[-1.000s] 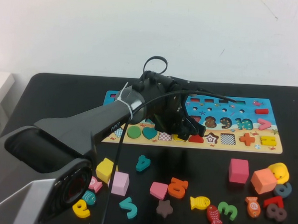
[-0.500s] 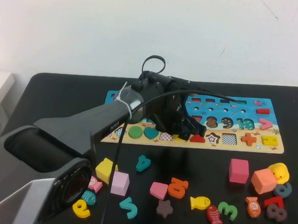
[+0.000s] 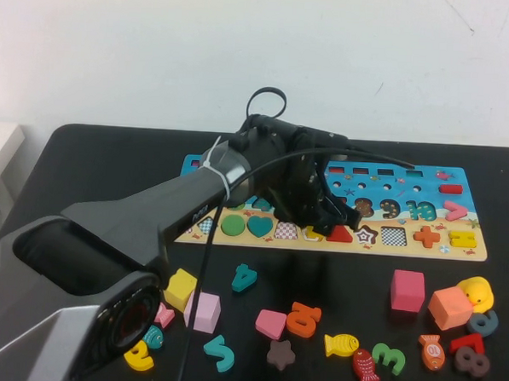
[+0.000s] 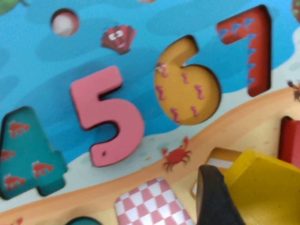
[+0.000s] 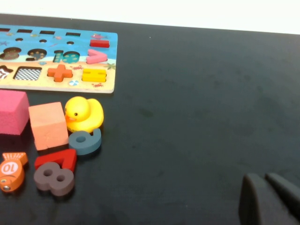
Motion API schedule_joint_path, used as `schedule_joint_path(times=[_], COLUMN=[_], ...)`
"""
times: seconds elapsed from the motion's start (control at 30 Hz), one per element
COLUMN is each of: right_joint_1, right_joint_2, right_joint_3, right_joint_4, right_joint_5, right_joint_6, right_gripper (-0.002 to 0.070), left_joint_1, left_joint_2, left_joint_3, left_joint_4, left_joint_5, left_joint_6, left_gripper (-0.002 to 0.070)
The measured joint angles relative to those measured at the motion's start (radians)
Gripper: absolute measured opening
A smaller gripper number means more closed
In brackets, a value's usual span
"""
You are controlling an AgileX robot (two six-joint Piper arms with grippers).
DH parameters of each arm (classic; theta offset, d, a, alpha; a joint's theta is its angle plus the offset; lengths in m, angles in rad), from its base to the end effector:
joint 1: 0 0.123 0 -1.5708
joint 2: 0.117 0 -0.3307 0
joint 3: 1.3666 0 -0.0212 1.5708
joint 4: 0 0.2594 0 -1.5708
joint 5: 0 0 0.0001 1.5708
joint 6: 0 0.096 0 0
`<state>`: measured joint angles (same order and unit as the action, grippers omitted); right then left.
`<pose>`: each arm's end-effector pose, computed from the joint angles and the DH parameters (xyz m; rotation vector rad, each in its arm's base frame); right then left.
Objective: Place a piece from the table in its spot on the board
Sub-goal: Place the "five-pointed star" into the hole of the five-pointed star
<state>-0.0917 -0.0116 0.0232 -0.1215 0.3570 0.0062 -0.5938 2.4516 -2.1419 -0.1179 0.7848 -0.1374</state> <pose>0.0199 -0.0059 0.1720 0.0148 1.8532 -0.1781 0.4819 -0.3350 0.1850 0.5176 2.5729 -0.4033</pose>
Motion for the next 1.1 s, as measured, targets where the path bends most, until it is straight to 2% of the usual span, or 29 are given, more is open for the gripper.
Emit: schedule_joint_path(times=[0.43, 1.1], right_joint_1=[0.000, 0.000], right_joint_2=[0.000, 0.000], right_joint_3=[0.000, 0.000], right_joint_4=[0.000, 0.000], right_joint_5=[0.000, 0.000], right_joint_6=[0.000, 0.000], right_gripper=[0.0018, 0.0019], left_joint_1=[-0.015, -0.015], left_joint_2=[0.000, 0.016], left_joint_3=[-0.002, -0.004], left_joint_4=[0.091, 0.086], left_joint_5=[0.007, 0.003], left_joint_6=[0.026, 0.023], left_gripper=[0.0311, 0.0311])
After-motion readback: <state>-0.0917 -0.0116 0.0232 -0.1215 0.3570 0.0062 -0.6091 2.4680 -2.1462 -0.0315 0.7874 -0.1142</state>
